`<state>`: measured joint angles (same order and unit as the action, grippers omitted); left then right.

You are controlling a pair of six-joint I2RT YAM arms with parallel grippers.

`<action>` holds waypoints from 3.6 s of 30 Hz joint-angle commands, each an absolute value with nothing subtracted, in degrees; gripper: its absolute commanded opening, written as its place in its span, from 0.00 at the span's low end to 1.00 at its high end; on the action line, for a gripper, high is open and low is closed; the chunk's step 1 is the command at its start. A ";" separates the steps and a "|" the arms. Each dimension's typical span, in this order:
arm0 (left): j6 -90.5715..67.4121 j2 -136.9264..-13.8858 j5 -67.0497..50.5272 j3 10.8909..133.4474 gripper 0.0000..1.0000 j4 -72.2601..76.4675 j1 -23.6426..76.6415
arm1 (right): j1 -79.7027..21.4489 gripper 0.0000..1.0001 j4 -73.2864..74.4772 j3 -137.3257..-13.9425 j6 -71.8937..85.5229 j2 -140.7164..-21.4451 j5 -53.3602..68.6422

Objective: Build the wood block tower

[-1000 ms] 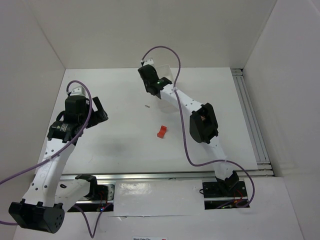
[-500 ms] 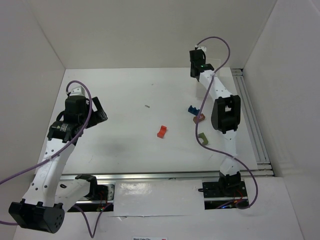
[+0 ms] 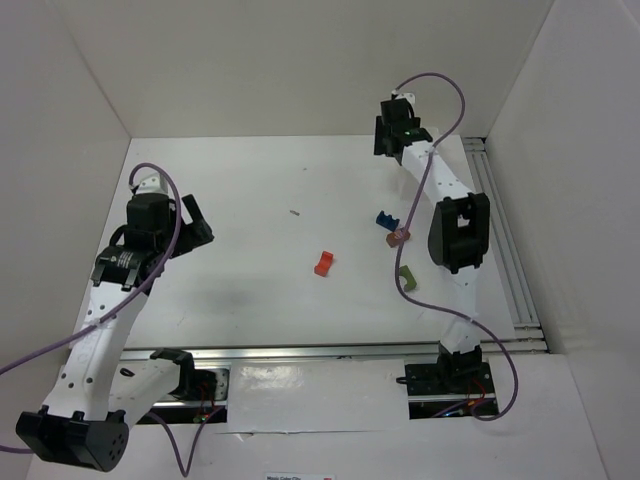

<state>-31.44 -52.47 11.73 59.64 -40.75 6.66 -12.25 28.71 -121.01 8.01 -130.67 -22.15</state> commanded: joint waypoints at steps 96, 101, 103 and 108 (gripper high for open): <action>-35.16 -92.81 -48.43 69.52 0.97 -15.47 13.97 | -28.82 0.36 5.97 -44.13 13.27 -68.55 20.30; -38.05 -95.70 -51.50 70.22 0.97 -12.68 15.38 | -30.67 0.36 5.45 -43.59 13.27 -68.03 19.07; -39.28 -97.03 -54.04 70.22 0.97 -11.17 15.38 | -31.20 0.36 5.45 -43.59 12.75 -68.03 19.07; -42.53 -100.81 -56.51 70.22 0.94 -8.09 16.61 | -32.34 0.36 4.92 -43.59 12.22 -68.55 19.07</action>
